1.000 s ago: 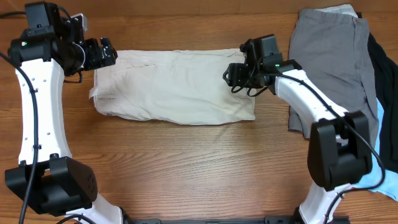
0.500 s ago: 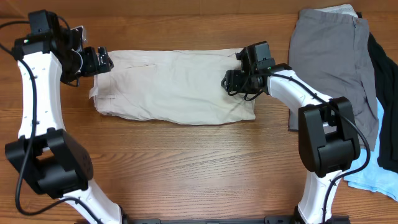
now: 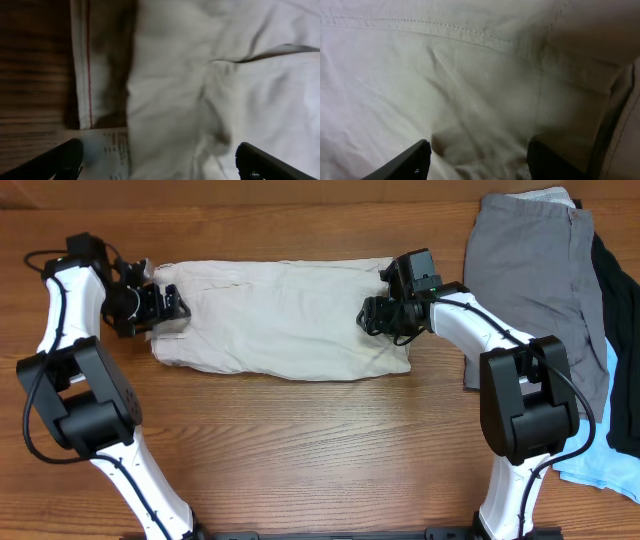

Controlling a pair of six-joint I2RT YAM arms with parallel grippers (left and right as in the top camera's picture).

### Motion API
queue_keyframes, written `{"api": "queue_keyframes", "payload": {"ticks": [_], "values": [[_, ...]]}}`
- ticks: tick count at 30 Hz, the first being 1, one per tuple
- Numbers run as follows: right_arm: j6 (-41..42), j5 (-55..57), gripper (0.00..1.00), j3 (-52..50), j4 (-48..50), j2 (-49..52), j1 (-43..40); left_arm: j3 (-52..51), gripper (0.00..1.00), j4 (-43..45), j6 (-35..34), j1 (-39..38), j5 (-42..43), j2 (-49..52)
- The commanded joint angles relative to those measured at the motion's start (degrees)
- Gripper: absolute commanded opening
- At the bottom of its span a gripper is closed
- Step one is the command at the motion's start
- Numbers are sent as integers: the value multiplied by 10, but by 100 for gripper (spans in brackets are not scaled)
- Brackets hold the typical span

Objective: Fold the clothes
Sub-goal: 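Grasp the left end of the strip with the left gripper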

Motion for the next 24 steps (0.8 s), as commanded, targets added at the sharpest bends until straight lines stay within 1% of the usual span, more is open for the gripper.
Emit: {"api": "queue_keyframes", "payload": {"ticks": [1,6,11,15,20,22,23,24], "values": [[-4,1,66,7,-4,1,-3,6,100,3,27,0,25,31],[-4,2,66,7,-8,1,-3,6,100,18,32,1,22,48],[-4,6,66,7,-7,1,-3,6,100,36,32,-3,49,60],[-4,6,66,7,-6,1,-3,6,93,41,49,-16,92,63],[-4,5,66,7,-6,1,-3,-10,84,63,54,-48,93,63],[-4,5,66,7,-6,1,-3,-17,72,76,54,-62,83,63],[-4,5,66,7,-6,1,-3,-19,61,81,50,-67,76,63],[-4,5,66,7,-6,1,-3,-19,47,84,44,-68,73,63]]}}
